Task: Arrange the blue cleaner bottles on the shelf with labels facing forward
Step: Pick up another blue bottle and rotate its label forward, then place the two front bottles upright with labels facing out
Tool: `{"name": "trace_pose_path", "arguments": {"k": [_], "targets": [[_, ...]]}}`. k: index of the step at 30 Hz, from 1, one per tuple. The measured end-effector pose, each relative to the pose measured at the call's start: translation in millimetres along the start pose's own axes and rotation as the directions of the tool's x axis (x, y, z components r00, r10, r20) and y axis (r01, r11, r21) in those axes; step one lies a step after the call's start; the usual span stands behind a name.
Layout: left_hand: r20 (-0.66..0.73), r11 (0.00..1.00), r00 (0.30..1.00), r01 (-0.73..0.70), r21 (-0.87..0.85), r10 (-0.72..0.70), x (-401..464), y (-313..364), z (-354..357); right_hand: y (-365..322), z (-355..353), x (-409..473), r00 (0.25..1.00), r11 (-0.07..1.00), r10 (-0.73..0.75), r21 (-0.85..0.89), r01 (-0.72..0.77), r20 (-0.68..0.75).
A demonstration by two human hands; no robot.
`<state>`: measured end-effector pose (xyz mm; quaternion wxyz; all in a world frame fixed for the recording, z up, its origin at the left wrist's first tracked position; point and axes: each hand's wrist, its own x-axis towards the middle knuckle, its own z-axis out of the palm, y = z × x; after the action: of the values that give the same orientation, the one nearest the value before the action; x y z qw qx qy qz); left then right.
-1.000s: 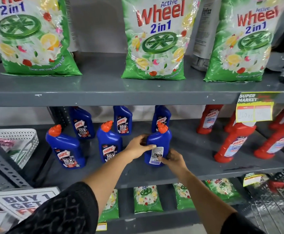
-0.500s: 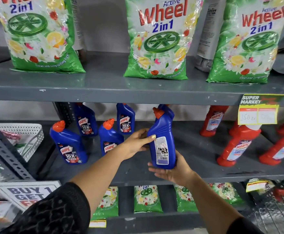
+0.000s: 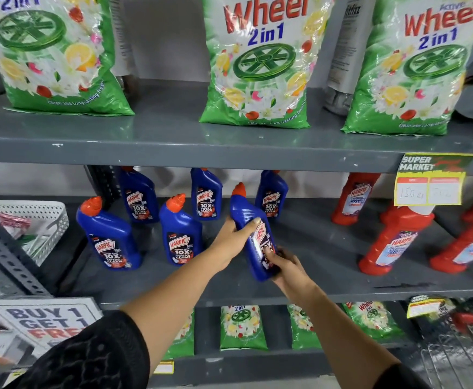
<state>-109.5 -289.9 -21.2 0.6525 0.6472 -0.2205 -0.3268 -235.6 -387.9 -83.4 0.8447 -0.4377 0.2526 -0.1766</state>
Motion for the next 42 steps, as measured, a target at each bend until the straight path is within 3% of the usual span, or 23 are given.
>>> {"name": "trace_pose_path", "arguments": {"k": [3,5,7,12,17,20,22,25,28,30,32,34,37,39,42], "targets": [[0.056,0.982,0.998,-0.038,0.187,0.028,8,5,-7,-6,-8,5,0.986,0.945,-0.136,-0.311,0.100,-0.097],[0.090,0.960,0.996,-0.047,0.277,0.023,9,9,-9,-10,-12,12,0.973,0.830,-0.206,-0.544,0.119,-0.102],[0.107,0.931,0.994,-0.075,0.356,0.039,10,13,-10,-12,-12,17,0.967,0.745,-0.243,-0.653,0.136,-0.076],[0.142,0.888,0.987,-0.131,0.441,0.075,10,12,-10,-12,-17,28,0.956,0.627,-0.288,-0.767,0.139,-0.062],[0.104,0.889,0.987,-0.159,0.429,0.126,9,2,-14,-11,-16,32,0.971,0.701,-0.232,-0.702,0.127,-0.056],[0.052,0.812,0.958,-0.266,0.520,0.280,4,-1,-18,-14,-15,35,0.981,0.713,-0.193,-0.689,0.131,-0.014],[0.017,0.725,0.899,-0.364,0.584,0.437,-7,1,-28,-15,-14,37,0.982,0.700,-0.189,-0.704,0.123,-0.016],[0.024,0.502,0.713,-0.517,0.694,0.701,-28,10,-51,-14,-13,39,0.982,0.698,-0.184,-0.709,0.102,-0.039],[-0.016,0.357,0.530,-0.550,0.755,0.848,-43,17,-79,-15,-11,38,0.981,0.703,-0.189,-0.702,0.113,-0.032],[-0.068,0.335,0.471,-0.511,0.791,0.879,-50,17,-97,-17,-9,36,0.984,0.712,-0.175,-0.693,0.112,-0.021],[-0.174,0.432,0.504,-0.456,0.778,0.846,-49,7,-116,-18,-6,33,0.988,0.714,-0.154,-0.693,0.100,-0.016],[-0.285,0.629,0.652,-0.384,0.676,0.703,-44,-9,-132,-18,-4,32,0.989,0.710,-0.145,-0.698,0.094,-0.013],[-0.297,0.882,0.901,-0.162,0.442,0.315,-36,-32,-148,-17,-3,34,0.990,0.697,-0.141,-0.711,0.094,-0.007],[-0.248,0.918,0.961,-0.012,0.397,0.120,-33,-44,-155,-17,-4,36,0.991,0.683,-0.136,-0.725,0.088,-0.007],[-0.245,0.919,0.968,0.043,0.392,0.059,-29,-55,-161,-16,-9,39,0.995,0.657,-0.105,-0.751,0.070,0.002]]}}
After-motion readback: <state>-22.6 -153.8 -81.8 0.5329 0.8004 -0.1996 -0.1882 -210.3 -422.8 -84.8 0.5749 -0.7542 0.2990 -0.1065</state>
